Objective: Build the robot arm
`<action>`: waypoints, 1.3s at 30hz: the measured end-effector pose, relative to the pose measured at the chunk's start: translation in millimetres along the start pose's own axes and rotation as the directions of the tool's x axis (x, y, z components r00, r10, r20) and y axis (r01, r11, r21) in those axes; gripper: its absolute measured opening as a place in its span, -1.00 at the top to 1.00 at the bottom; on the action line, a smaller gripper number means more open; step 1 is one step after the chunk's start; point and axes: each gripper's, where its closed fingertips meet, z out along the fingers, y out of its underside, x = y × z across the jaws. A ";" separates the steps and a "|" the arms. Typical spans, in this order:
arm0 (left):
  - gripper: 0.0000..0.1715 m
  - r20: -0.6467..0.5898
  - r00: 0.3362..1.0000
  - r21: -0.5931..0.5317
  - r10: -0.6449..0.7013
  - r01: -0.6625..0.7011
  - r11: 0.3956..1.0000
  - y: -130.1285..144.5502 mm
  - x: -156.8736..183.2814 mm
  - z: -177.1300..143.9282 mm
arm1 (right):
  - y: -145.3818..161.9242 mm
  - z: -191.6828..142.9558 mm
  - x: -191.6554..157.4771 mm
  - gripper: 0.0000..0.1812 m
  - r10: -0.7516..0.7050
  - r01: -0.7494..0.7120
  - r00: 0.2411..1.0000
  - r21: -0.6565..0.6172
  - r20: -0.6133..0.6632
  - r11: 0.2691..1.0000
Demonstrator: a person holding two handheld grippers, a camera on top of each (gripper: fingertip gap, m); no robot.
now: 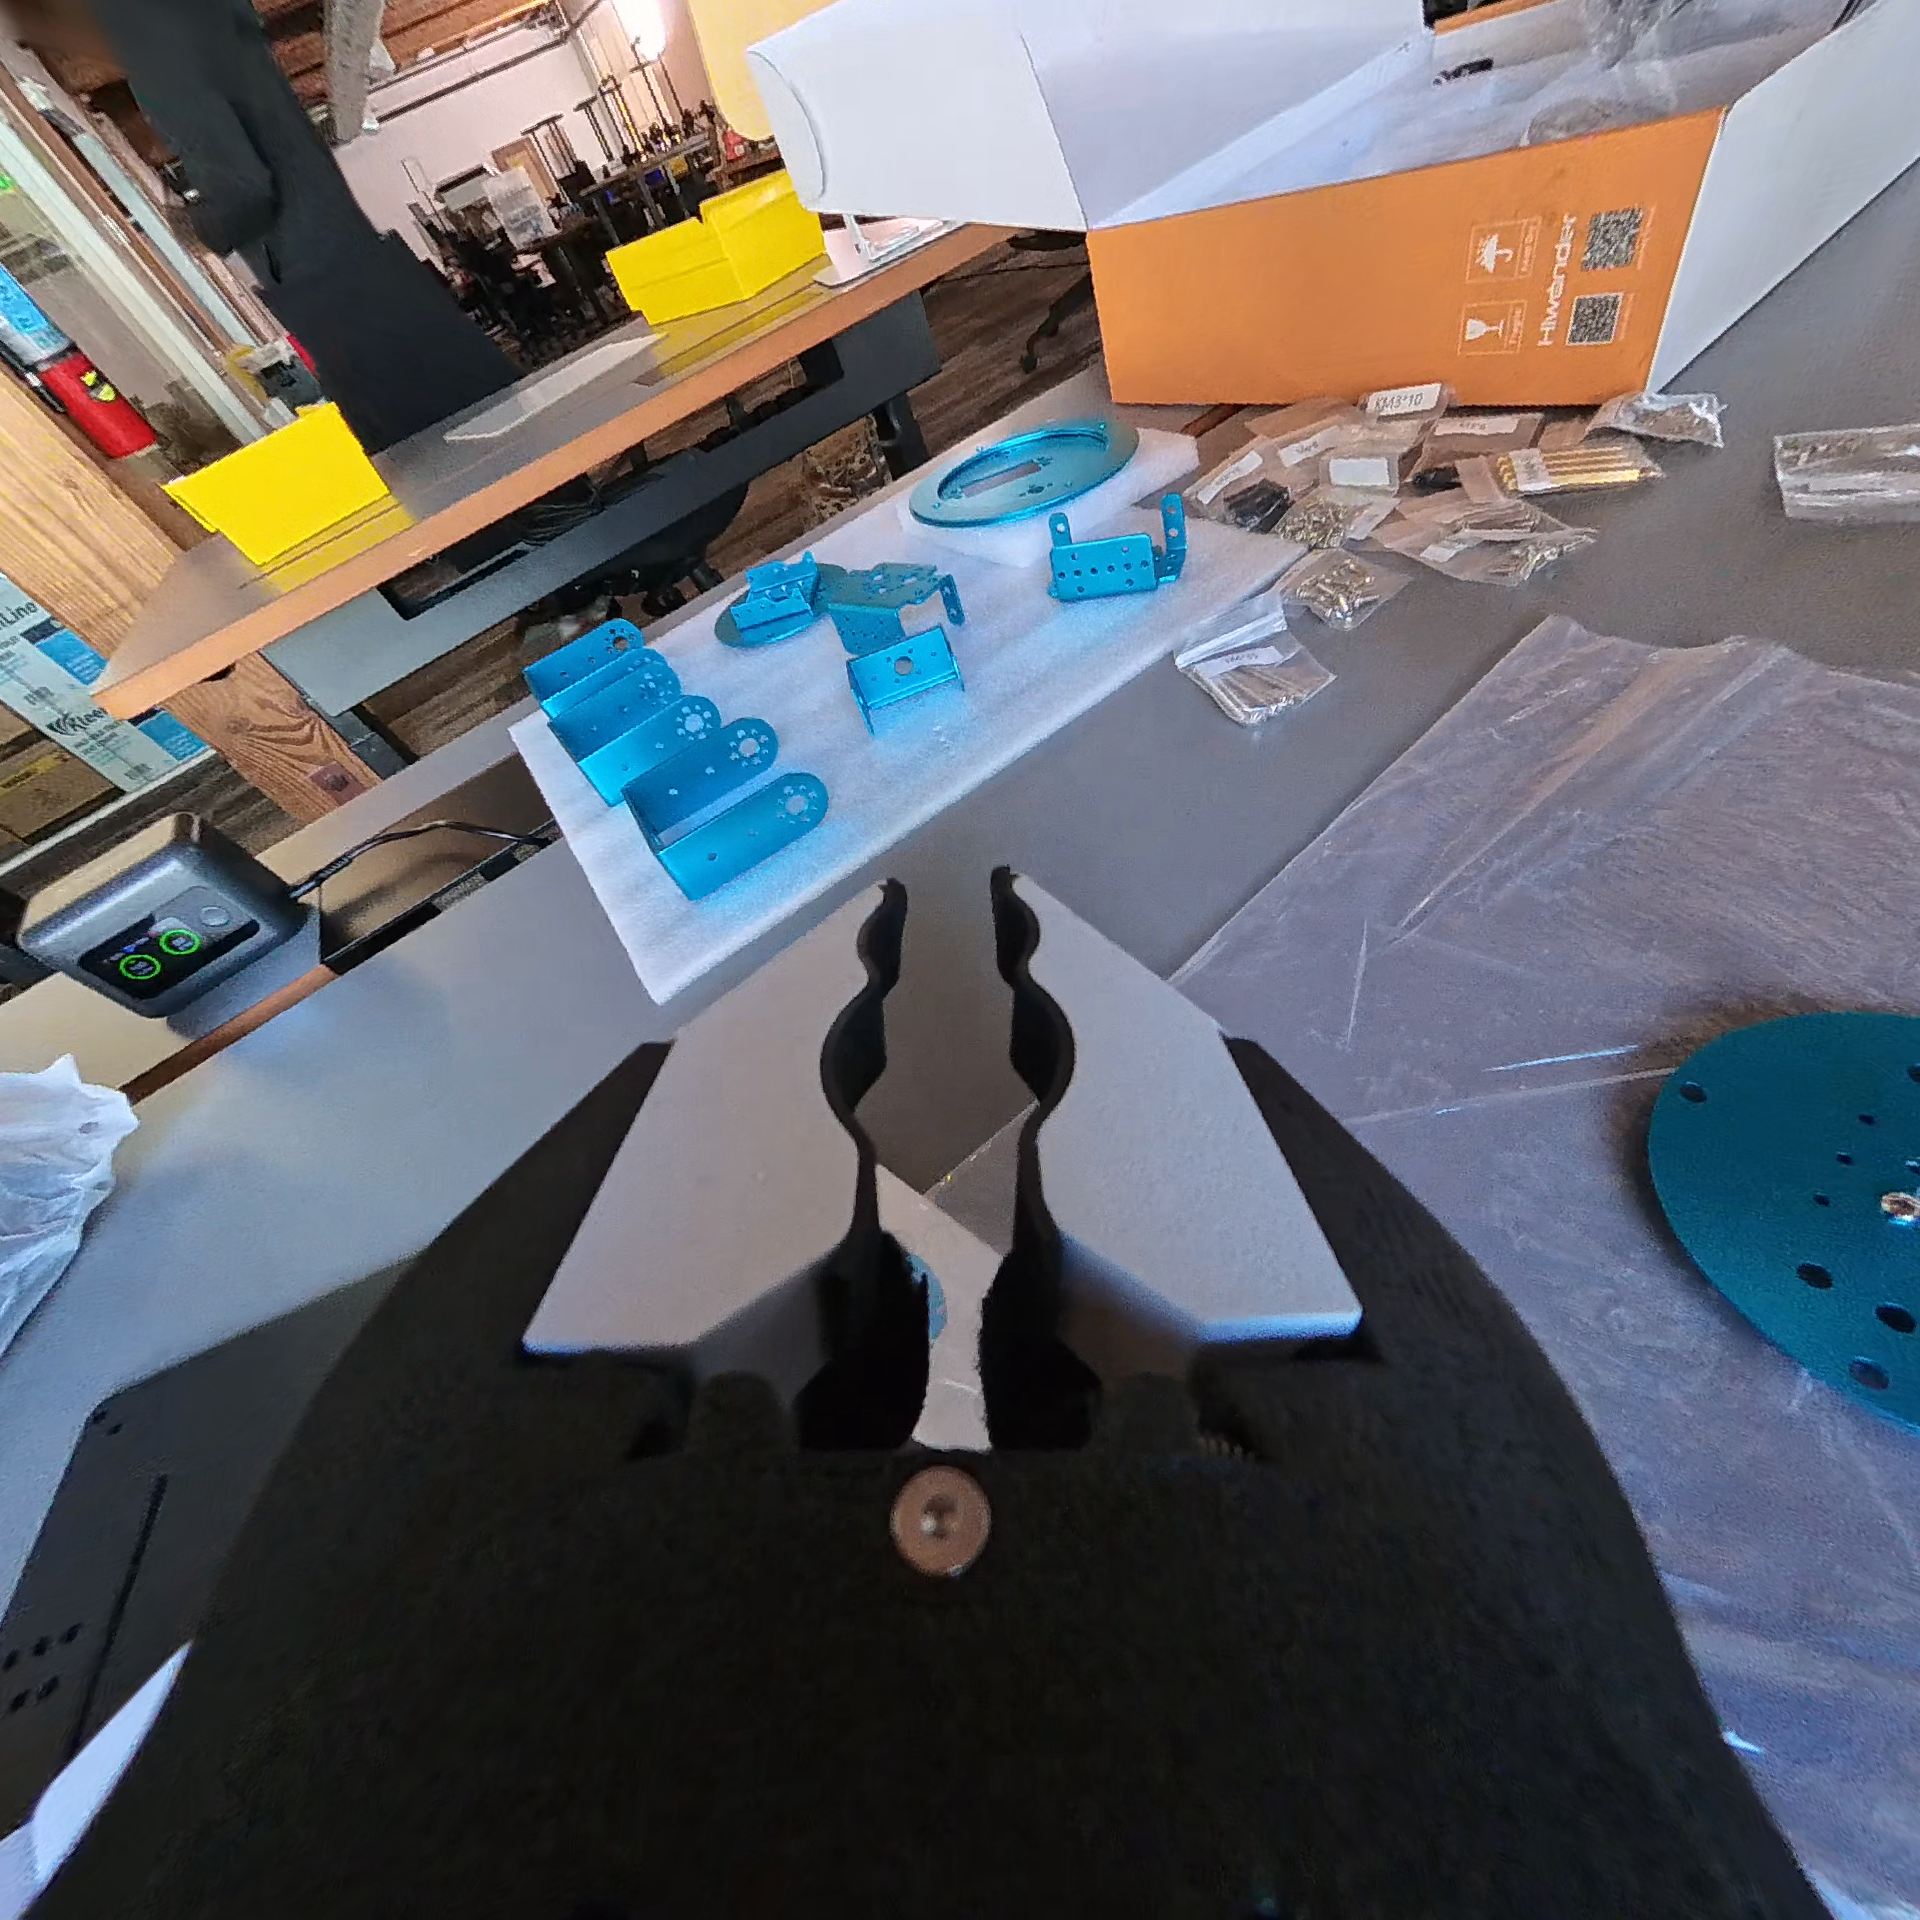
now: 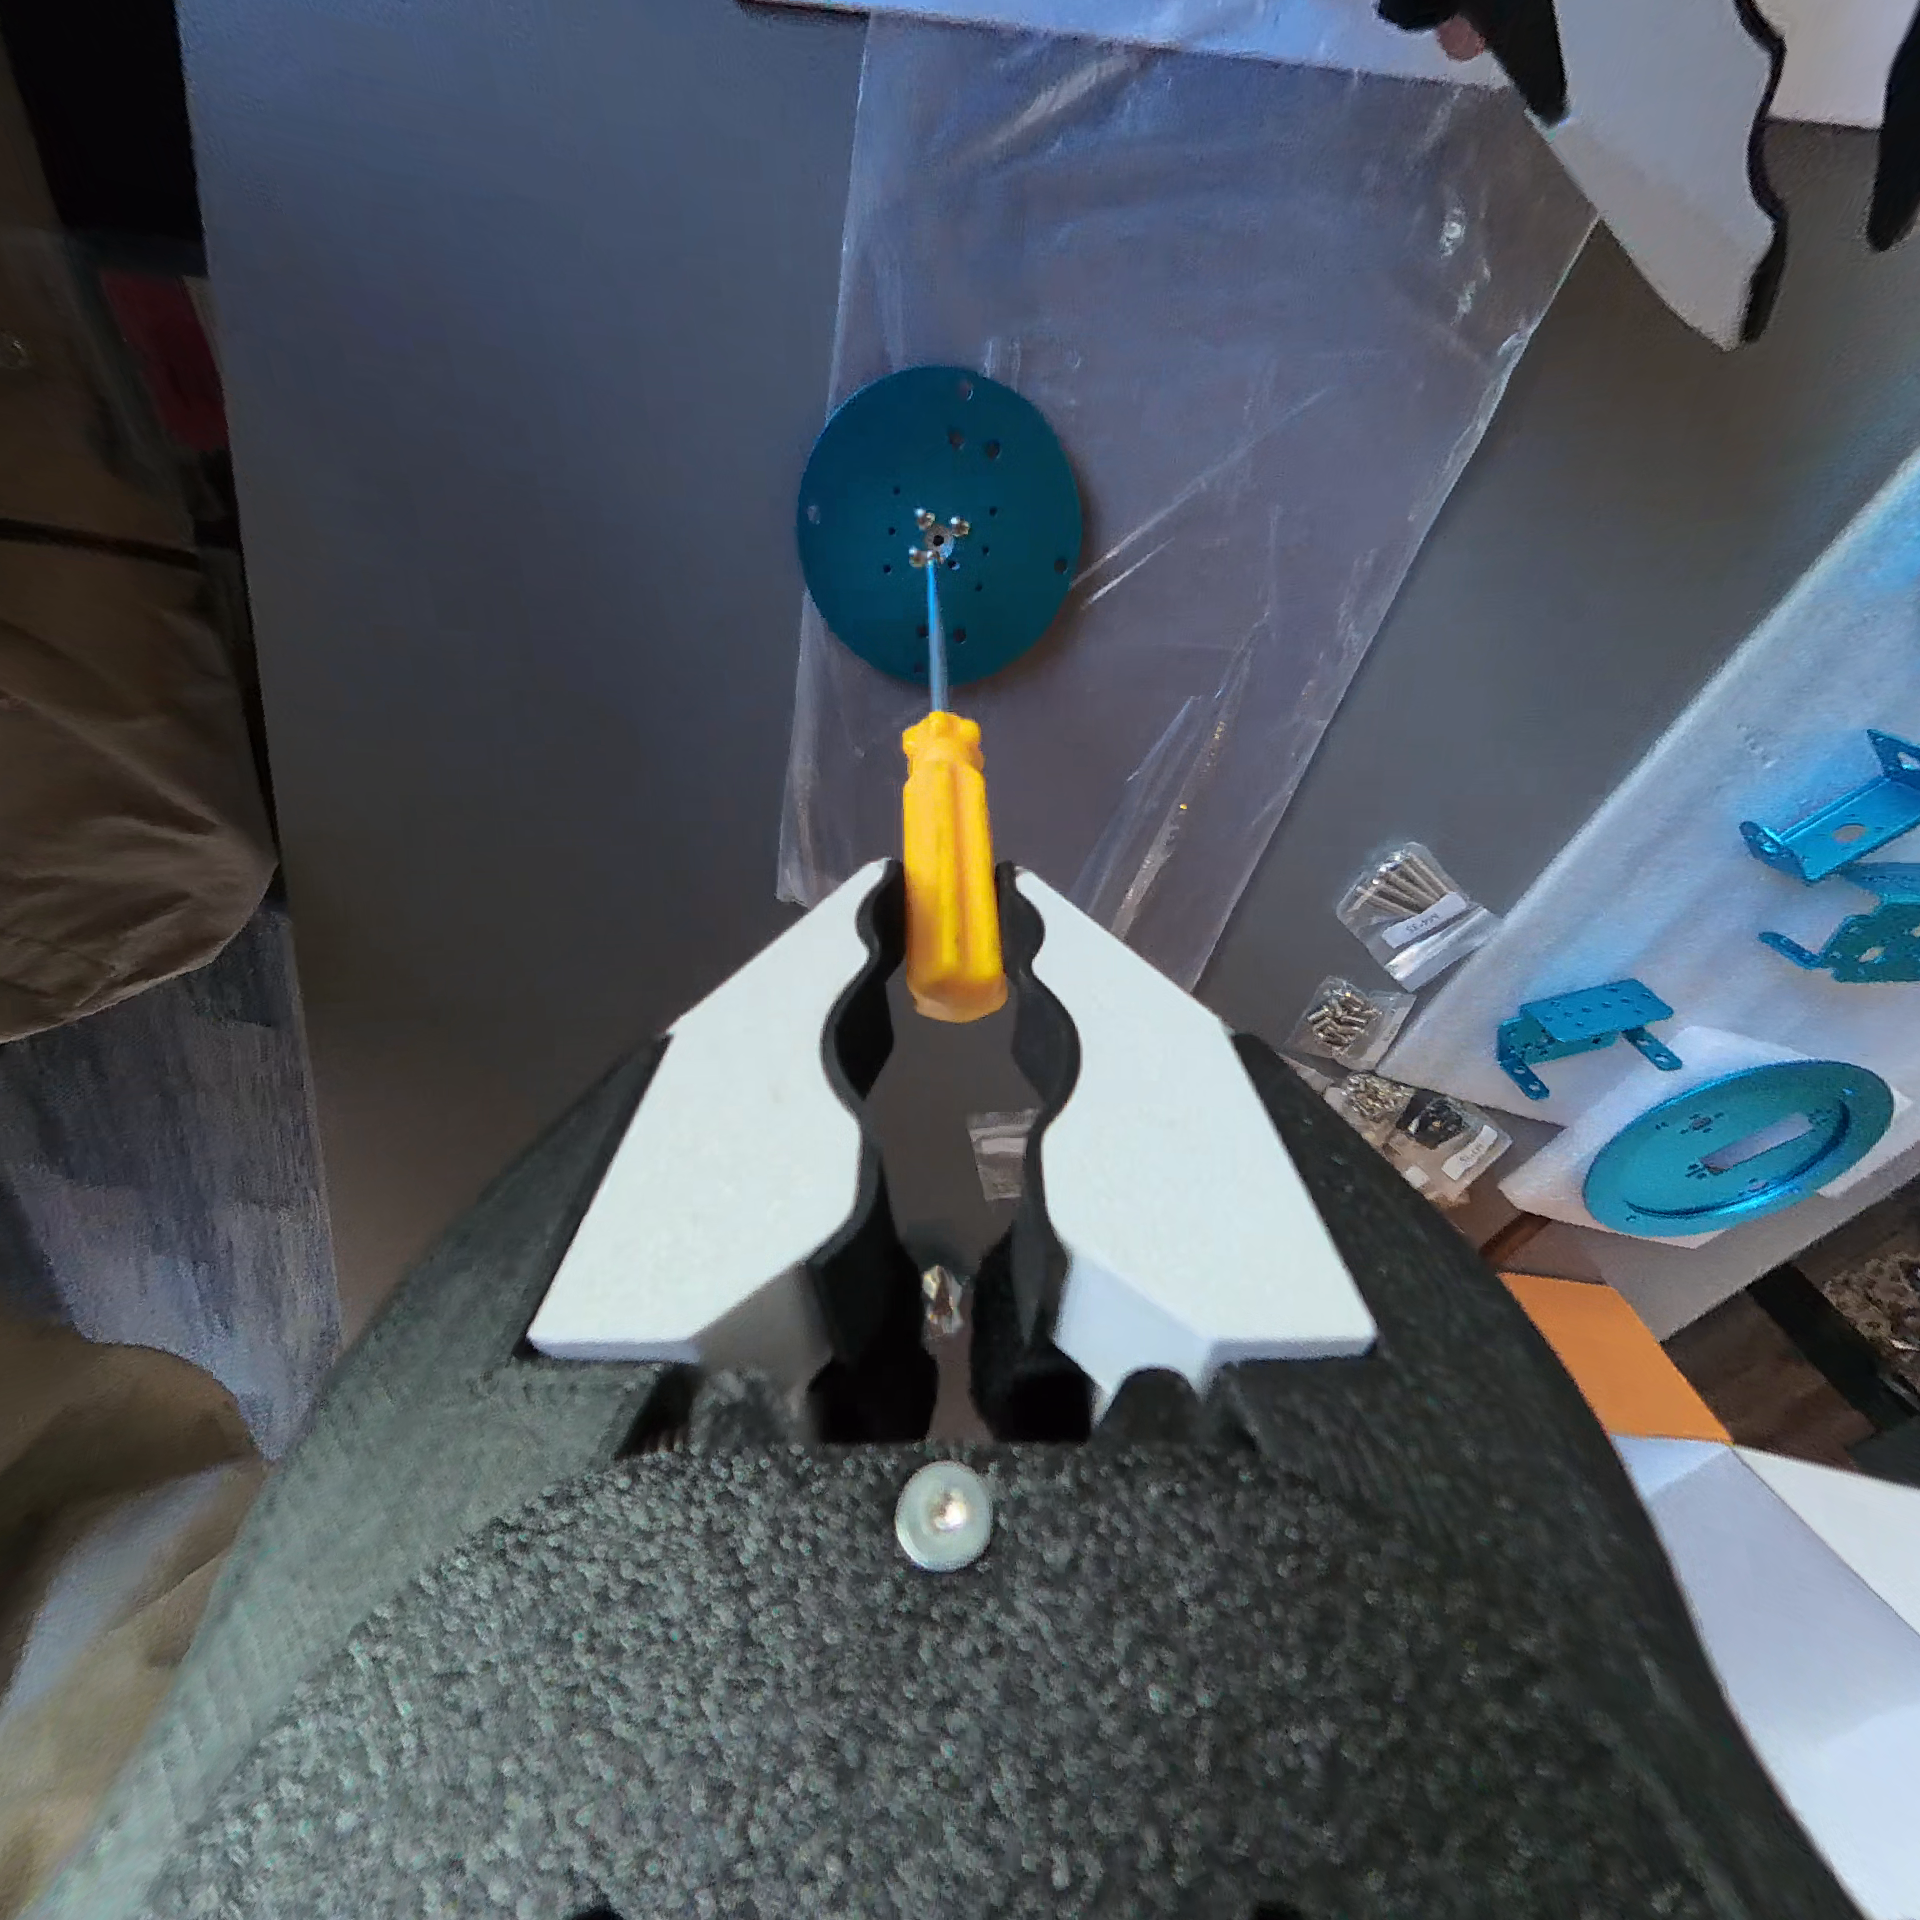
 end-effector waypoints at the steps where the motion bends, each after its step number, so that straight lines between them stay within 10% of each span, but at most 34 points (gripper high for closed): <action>1: 0.79 -0.002 1.000 0.004 -0.003 0.003 1.000 -1.1 0.1 -0.5 | 0.0 0.3 2.8 0.82 0.000 0.000 1.000 -0.017 -0.011 1.000; 19: 0.78 -0.186 0.983 0.036 0.007 0.000 0.999 -9.7 34.1 -5.8 | -0.9 10.2 6.2 0.82 0.010 -0.009 1.000 -0.038 0.015 0.999; 25: 0.65 -0.627 0.774 -0.077 -0.093 0.058 0.995 -1.1 107.9 -33.0 | 0.1 11.8 6.4 0.82 0.007 -0.006 1.000 -0.042 0.019 0.999; 30: 0.71 -0.753 0.654 -0.076 -0.074 0.025 0.997 -1.3 141.8 -51.1 | -1.4 11.4 5.6 0.82 0.003 -0.001 1.000 -0.061 0.022 0.998; 39: 0.72 -0.694 0.720 0.105 0.011 0.086 0.991 -40.0 148.7 -47.9 | -8.1 9.2 4.2 0.82 -0.020 0.021 1.000 -0.125 0.010 0.992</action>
